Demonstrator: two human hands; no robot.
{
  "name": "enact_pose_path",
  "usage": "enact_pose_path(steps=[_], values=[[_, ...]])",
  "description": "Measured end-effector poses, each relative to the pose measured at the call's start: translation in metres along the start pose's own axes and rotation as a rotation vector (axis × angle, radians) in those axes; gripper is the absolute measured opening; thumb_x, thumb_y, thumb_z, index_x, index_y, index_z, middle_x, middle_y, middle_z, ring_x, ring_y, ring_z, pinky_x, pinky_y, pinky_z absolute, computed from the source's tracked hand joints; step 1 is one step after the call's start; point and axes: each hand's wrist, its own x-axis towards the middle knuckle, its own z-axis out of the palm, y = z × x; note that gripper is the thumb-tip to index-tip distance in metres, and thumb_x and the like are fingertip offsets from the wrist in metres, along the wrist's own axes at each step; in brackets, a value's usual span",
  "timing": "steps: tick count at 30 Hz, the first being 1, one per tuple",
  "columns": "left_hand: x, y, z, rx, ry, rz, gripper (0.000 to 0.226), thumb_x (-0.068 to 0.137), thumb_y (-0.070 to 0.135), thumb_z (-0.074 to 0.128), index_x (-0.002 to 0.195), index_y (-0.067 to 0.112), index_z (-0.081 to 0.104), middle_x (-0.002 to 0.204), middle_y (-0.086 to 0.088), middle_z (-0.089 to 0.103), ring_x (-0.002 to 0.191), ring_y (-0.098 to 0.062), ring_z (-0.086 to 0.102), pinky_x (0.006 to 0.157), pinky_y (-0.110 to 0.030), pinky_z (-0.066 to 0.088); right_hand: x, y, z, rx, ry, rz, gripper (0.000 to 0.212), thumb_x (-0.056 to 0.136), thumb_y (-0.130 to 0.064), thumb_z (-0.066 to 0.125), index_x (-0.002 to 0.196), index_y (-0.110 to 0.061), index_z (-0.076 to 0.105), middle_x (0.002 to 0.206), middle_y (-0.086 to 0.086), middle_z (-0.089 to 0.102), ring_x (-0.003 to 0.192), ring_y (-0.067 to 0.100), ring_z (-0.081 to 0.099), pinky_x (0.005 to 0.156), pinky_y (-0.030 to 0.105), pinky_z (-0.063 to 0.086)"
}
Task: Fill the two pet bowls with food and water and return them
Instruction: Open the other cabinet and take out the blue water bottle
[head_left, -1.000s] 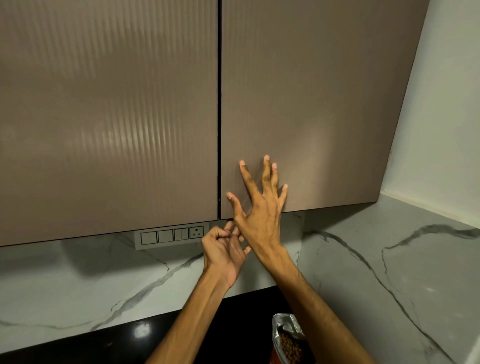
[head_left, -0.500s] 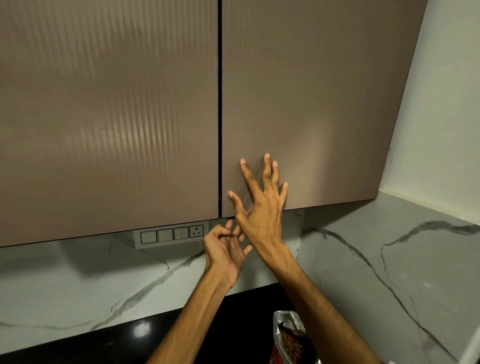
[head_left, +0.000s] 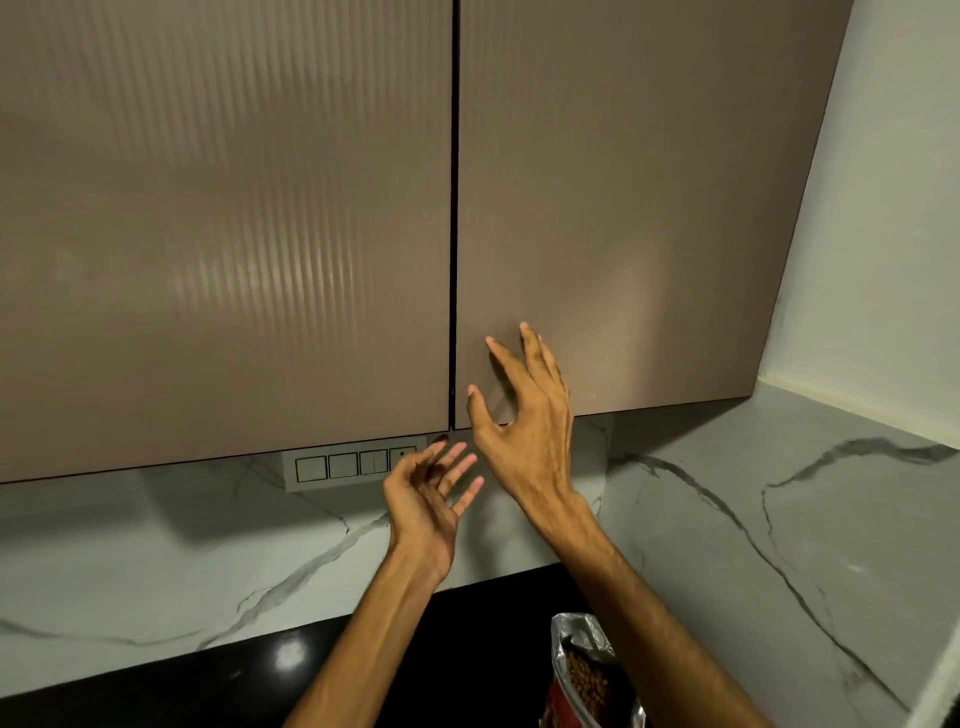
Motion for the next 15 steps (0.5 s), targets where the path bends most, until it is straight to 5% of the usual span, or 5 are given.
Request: enact_pose_path(steps=[12,15], values=[[-0.011,0.041,-0.018,-0.088,0.026,0.113,0.008,0.095,0.022,0.060,0.091,0.015,0.060,0.121,-0.017,0.065,0.120,-0.036,0.066,0.099,-0.052,0.054,-0.001,-0.039,0.006,0.037,-0.017,0.027,0.056,0.090,-0.021,0.078,0.144,-0.013,0.062,0.157,0.009,0.051,0.147,0.023,0.046,0.120,0.027,0.026],[-0.014,0.049,-0.018,-0.082,0.015,0.130,0.009,0.095,0.023,0.061,0.088,0.016,0.061,0.114,-0.014,0.068,0.121,-0.035,0.066,0.104,-0.054,0.052,-0.002,-0.045,0.009,0.044,-0.012,0.016,0.056,0.090,-0.020,0.078,0.143,-0.013,0.063,0.155,0.010,0.054,0.145,0.024,0.048,0.119,0.031,0.032]])
